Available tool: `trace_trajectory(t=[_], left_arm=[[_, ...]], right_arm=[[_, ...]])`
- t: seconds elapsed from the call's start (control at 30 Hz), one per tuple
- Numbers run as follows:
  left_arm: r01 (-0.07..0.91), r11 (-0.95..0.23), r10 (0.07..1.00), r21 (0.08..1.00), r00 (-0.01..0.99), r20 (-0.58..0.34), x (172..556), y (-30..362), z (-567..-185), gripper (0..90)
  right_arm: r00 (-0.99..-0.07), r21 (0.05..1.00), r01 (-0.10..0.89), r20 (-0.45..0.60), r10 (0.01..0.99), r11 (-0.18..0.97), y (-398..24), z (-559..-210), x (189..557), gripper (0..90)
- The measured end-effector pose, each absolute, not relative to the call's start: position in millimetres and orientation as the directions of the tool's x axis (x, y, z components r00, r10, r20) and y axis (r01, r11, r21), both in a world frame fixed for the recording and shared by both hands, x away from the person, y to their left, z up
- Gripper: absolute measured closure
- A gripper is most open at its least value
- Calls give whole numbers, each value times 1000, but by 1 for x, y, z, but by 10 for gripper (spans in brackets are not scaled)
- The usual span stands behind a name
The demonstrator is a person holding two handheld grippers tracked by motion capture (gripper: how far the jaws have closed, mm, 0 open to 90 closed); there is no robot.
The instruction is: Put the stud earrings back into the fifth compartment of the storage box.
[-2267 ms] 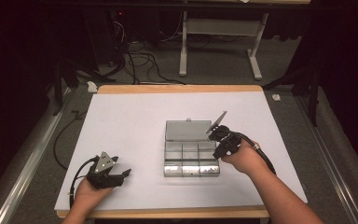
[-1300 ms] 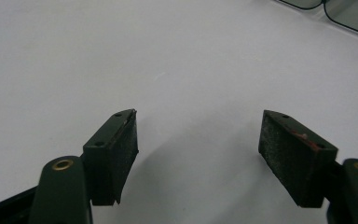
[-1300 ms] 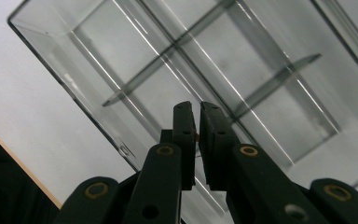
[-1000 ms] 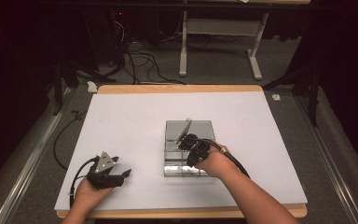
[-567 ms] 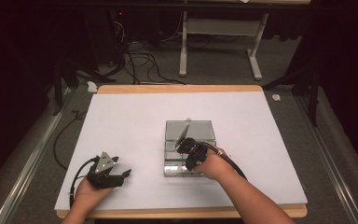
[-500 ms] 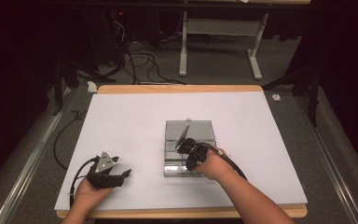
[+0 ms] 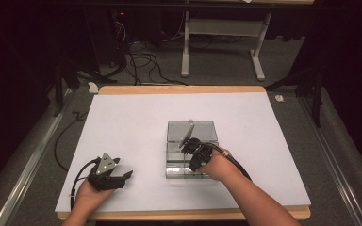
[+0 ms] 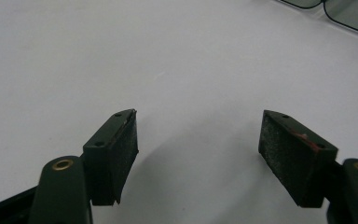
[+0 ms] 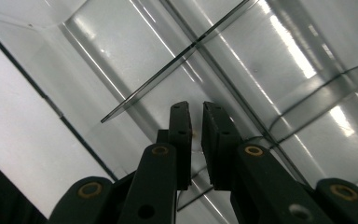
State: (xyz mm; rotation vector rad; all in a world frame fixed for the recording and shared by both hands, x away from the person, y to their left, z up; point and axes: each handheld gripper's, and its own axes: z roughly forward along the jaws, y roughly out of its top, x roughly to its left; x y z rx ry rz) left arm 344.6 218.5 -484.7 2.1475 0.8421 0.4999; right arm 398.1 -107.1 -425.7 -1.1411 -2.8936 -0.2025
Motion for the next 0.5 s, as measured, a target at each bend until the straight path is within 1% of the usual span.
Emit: trace_trajectory(t=[0.03,0.07,0.13,0.2,0.3,0.37,0.4,0.43,0.5], left_arm=[[406,-493,704,770,706,79,345,218,-485,289],[405,-493,704,770,706,79,345,218,-485,289],[404,-492,704,771,705,80,344,218,-485,289],[405,-494,704,770,706,80,344,218,-485,288],[403,-495,703,769,706,83,345,218,-485,289],[403,-493,704,771,706,81,344,218,-485,289],[404,-495,703,769,706,82,344,218,-485,289],[403,-495,703,770,706,82,344,218,-485,289],[404,-496,703,769,706,82,344,218,-485,289]], right_arm=[[-707,102,707,76,703,700,-107,-423,396,829],[-732,120,680,67,678,723,-110,-421,398,829],[-716,127,697,69,695,706,-112,-415,398,826],[-718,148,694,66,693,705,-117,-410,398,824],[-699,146,713,63,713,686,-122,-405,397,818],[-684,149,727,63,727,671,-129,-399,396,818],[-699,165,711,51,714,684,-138,-396,397,818],[-675,158,733,56,736,661,-141,-393,396,818],[-668,166,738,46,743,654,-149,-390,395,818]])
